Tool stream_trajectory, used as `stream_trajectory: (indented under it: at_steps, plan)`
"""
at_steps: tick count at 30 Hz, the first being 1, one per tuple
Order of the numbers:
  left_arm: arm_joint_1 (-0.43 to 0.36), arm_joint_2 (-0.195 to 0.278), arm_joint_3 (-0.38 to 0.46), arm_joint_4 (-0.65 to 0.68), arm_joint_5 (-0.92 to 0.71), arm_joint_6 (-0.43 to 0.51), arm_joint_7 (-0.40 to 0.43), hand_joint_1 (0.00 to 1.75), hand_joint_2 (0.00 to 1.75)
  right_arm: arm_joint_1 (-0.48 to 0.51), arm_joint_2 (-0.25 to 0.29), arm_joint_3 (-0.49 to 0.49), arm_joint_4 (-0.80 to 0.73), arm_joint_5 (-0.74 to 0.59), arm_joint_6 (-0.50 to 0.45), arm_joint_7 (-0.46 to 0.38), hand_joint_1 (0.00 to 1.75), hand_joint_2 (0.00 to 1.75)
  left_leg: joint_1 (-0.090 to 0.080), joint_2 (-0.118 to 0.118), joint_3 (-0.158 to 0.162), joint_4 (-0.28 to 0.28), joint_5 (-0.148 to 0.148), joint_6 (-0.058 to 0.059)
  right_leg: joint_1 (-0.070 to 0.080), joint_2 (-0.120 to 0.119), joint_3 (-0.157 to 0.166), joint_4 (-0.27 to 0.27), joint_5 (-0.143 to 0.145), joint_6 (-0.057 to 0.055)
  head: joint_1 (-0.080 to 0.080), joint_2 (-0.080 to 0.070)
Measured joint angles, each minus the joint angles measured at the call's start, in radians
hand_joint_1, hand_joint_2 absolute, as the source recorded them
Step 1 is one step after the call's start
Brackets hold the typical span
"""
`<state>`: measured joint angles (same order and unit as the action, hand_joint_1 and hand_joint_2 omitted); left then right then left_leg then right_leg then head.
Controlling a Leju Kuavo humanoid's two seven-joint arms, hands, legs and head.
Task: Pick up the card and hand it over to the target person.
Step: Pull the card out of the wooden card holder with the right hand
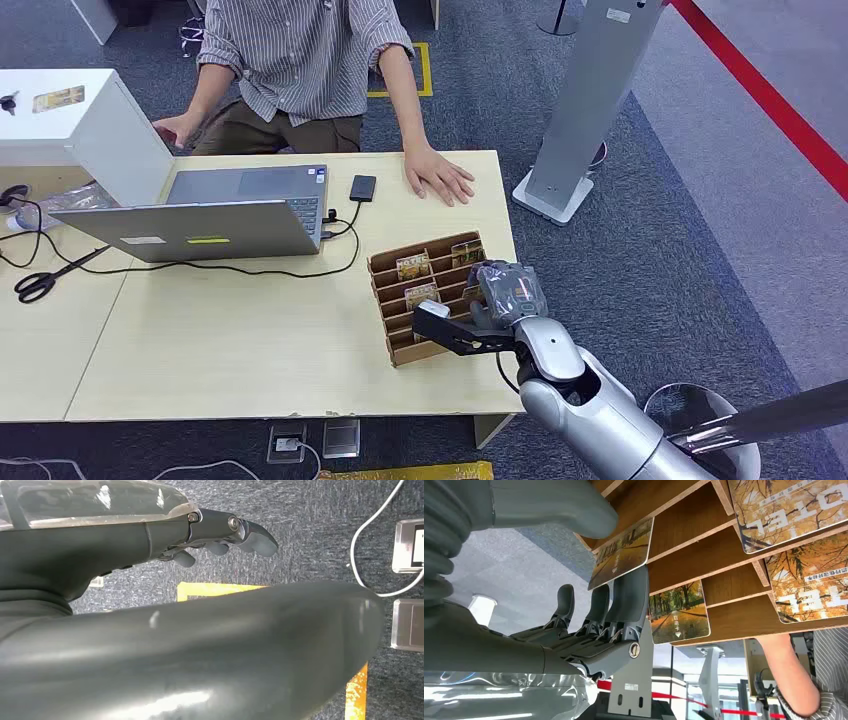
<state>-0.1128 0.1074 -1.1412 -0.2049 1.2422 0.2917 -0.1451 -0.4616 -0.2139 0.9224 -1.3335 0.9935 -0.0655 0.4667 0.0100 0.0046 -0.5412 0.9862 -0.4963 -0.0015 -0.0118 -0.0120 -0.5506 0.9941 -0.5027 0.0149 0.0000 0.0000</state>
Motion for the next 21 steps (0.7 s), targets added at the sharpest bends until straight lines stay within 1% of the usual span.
stream_trajectory:
  at_steps: [10, 13, 14, 15, 17, 21]
  plan:
    - [0.000, 0.000, 0.000, 0.000, 0.000, 0.000, 0.000, 0.00, 0.00, 0.000, 0.000, 0.000, 0.000, 0.000, 0.000, 0.000, 0.94, 1.75, 0.000, 0.000, 0.000, 0.000, 0.000, 0.000, 0.000, 0.000, 0.000, 0.000, 0.000, 0.000, 0.000, 0.000]
    - [-0.001, 0.005, -0.007, -0.001, -0.008, 0.004, -0.014, 0.00, 0.00, 0.009, -0.008, -0.011, 0.004, -0.011, -0.008, 0.009, 1.07, 1.75, 0.000, -0.001, 0.000, 0.000, 0.000, 0.000, 0.000, -0.001, 0.000, 0.000, 0.000, 0.000, 0.000, 0.000]
    - [-0.001, 0.007, -0.009, -0.001, -0.011, 0.004, -0.019, 0.00, 0.00, 0.012, -0.012, -0.015, 0.007, -0.015, -0.012, 0.010, 1.14, 1.75, 0.000, -0.001, 0.000, 0.000, 0.000, 0.000, 0.000, -0.001, 0.001, -0.001, 0.000, 0.000, 0.000, 0.000]
    - [-0.001, 0.008, -0.009, -0.001, -0.011, 0.003, -0.019, 0.00, 0.00, 0.013, -0.015, -0.016, 0.009, -0.017, -0.015, 0.008, 1.17, 1.75, 0.000, -0.001, 0.000, -0.001, 0.000, 0.000, 0.000, -0.001, 0.001, -0.001, 0.000, 0.000, 0.000, 0.000]
    - [-0.001, 0.008, -0.008, -0.001, -0.010, 0.005, -0.019, 0.00, 0.00, 0.011, -0.015, -0.014, 0.013, -0.018, -0.016, 0.006, 1.19, 1.75, 0.000, -0.001, 0.001, -0.001, 0.001, 0.000, 0.000, 0.000, 0.002, -0.002, 0.001, 0.000, 0.000, 0.000]
    - [-0.001, 0.008, -0.007, 0.000, -0.010, 0.007, -0.020, 0.00, 0.00, 0.008, -0.014, -0.013, 0.013, -0.020, -0.015, 0.006, 1.17, 1.75, 0.000, -0.001, 0.001, -0.001, 0.000, 0.000, 0.000, 0.000, 0.001, -0.001, 0.000, 0.000, 0.000, 0.000]
